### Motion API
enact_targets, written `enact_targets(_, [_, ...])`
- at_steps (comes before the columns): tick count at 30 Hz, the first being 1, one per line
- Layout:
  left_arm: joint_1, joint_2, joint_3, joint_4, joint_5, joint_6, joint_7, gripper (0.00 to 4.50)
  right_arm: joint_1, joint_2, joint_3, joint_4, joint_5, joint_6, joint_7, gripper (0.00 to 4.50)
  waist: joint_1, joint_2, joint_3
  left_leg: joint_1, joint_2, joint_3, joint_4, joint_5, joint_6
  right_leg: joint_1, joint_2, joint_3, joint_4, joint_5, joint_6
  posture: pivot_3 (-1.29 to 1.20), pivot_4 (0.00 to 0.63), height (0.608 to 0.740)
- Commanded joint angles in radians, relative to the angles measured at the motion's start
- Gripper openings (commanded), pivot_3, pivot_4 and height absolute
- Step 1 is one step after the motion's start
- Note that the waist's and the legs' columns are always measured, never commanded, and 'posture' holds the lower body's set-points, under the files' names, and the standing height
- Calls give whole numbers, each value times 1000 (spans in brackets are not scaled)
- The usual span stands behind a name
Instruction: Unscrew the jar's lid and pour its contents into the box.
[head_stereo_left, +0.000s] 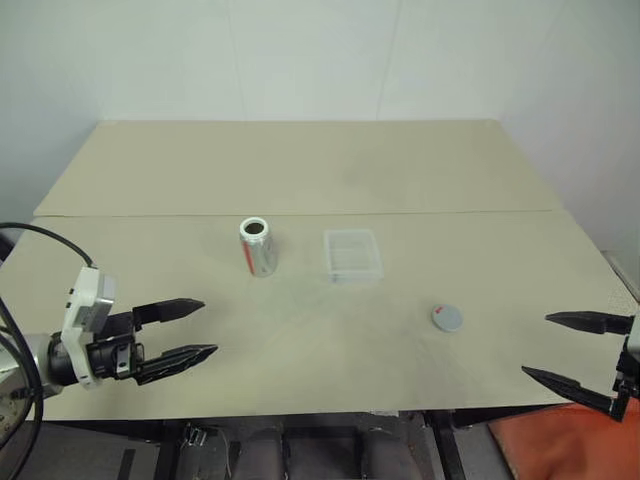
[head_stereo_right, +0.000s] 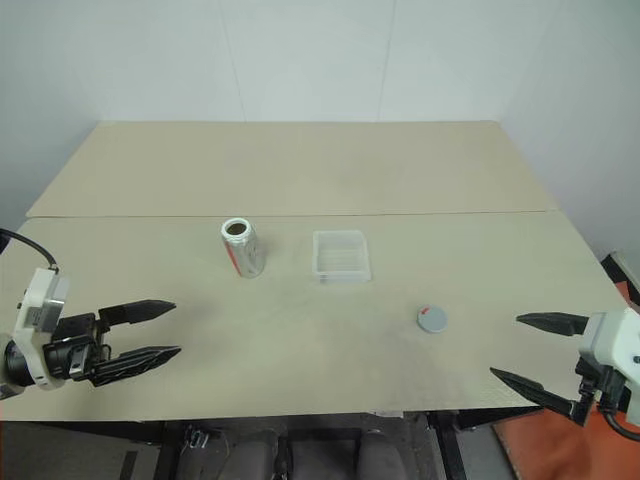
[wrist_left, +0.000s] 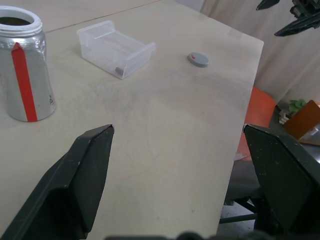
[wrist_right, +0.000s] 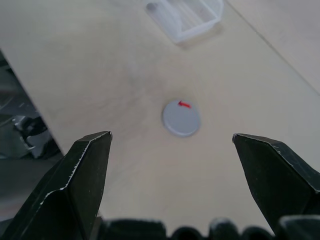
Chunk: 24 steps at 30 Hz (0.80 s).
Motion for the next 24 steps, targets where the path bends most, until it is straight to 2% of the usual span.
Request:
enact_targets(1, [-4, 5, 26, -18, 8, -11, 8, 4483, -27, -15, 7, -5, 3, 4, -26, 4500, 1, 0, 0, 0, 0, 0, 0, 0, 0, 0, 0, 0, 0, 0, 0, 0, 150, 740])
enact_targets(11, [24, -11, 31, -5, 72, -29, 51, 4483, -55, 1, 82, -20, 3, 6, -76, 4500, 1, 0, 0, 0, 0, 0, 0, 0, 0, 0, 0, 0, 0, -1, -1, 0, 150, 740])
enact_targets(19, [126, -7, 149, -54, 62, -9, 25, 4483, -107, -4, 185, -15, 16, 11, -97, 4500, 0, -1, 1, 0, 1, 0, -1, 0, 0, -1, 0, 0, 0, -1, -2, 0, 150, 740])
enact_targets(24, [197, -27, 174, -90, 70, -3, 26, 4483, -142, 9, 249, -12, 10, 7, -119, 4500, 1, -1, 1, 0, 1, 0, -1, 0, 0, -1, 0, 0, 0, -4, -7, 0, 150, 740])
